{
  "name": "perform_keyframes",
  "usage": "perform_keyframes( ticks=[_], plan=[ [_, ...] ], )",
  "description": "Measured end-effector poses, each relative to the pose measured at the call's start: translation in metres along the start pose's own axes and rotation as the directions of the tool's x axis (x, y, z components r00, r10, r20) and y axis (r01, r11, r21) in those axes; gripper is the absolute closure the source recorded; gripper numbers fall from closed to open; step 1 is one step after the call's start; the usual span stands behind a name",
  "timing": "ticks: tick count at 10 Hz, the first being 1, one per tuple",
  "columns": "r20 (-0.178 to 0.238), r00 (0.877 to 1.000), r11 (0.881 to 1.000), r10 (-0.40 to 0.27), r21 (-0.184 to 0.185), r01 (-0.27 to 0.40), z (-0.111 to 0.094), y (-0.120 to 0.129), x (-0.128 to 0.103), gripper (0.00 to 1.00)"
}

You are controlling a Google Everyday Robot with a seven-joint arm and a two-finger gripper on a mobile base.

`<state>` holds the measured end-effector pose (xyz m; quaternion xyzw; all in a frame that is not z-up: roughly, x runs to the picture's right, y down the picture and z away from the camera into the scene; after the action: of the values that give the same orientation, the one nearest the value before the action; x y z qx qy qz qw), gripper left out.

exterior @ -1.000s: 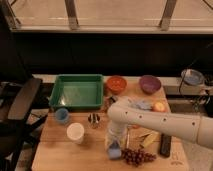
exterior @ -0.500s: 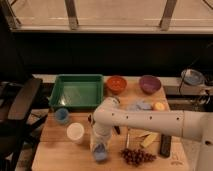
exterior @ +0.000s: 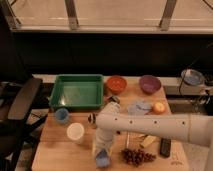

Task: Wipe table surface with sponge

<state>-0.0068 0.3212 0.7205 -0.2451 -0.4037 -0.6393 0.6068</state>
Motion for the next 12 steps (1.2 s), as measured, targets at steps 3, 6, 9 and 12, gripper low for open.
perform_keyframes(
  ticks=[3, 6, 9, 12],
  plan=[
    [-0.021, 1.0, 1.0, 0.015, -0.022, -0.015, -0.015, 0.044, 0.011, 1.0],
    [-0.028, 0.999, 1.0, -0.02, -0.012, 0.02, -0.018, 0.045, 0.019, 1.0],
    [-0.015, 0.998, 0.998, -0.063, 0.022, 0.063, -0.007, 0.004, 0.021, 1.0],
    [0.02, 0.998, 0.996, -0.067, 0.052, 0.066, 0.012, -0.04, 0.006, 1.0]
  ],
)
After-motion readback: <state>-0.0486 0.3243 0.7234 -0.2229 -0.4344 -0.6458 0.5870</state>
